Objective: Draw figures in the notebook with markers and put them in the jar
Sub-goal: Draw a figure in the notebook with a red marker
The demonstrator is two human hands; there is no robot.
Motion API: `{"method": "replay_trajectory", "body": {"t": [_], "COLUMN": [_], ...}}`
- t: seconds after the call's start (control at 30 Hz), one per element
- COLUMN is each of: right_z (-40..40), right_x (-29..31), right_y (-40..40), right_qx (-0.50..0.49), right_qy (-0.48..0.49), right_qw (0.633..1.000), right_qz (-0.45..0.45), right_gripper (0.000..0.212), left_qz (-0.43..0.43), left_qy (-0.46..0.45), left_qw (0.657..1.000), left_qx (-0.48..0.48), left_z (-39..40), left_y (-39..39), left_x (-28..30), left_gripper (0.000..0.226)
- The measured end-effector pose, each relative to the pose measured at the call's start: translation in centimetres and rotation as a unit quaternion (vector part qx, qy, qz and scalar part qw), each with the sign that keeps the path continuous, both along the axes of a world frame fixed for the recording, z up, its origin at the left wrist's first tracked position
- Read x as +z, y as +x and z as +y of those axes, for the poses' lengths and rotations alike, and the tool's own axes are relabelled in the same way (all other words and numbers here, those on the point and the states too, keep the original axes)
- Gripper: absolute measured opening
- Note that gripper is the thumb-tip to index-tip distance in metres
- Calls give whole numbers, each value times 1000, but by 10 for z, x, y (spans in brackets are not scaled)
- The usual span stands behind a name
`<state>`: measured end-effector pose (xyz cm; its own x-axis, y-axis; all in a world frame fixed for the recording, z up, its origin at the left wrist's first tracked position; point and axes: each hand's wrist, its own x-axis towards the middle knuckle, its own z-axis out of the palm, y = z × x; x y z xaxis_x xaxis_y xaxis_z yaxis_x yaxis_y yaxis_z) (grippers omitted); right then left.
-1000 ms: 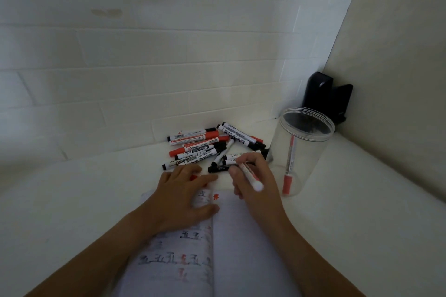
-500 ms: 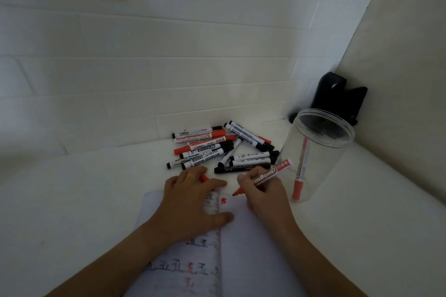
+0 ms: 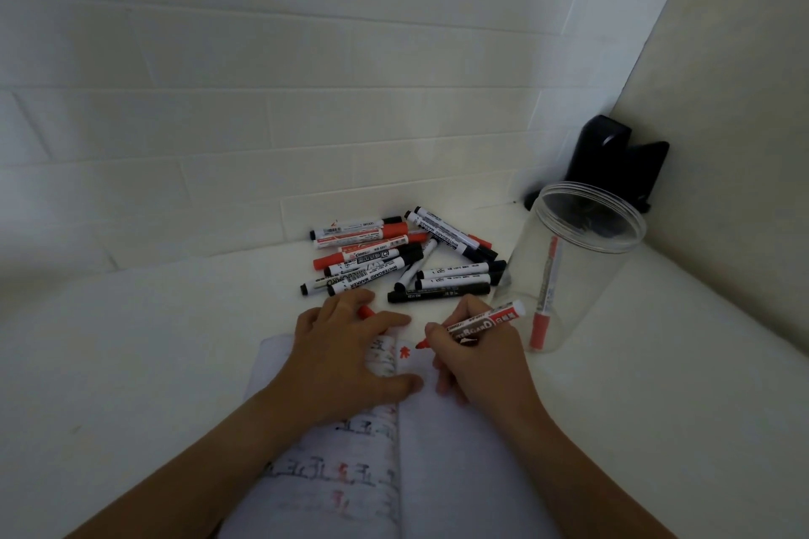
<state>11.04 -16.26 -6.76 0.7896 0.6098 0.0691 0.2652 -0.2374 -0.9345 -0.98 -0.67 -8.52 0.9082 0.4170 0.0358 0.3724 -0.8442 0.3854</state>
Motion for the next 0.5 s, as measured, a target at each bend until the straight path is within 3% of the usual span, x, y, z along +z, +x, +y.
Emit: {"method": "replay_trajectory", "body": {"t": [0.5], "right_z": [0], "right_x": [-3], "right_y": [1], "right_qx": [9], "right_qy": [-6], "right_qw": [1000], "right_qz": [-17], "right_gripper": [24], "left_qz": [-10], "left_qy": [-9], "left_qw": [1000], "left_qx": [2], "left_z": [1], "left_y": [1], "left_x": [1], "left_gripper": [85]}}
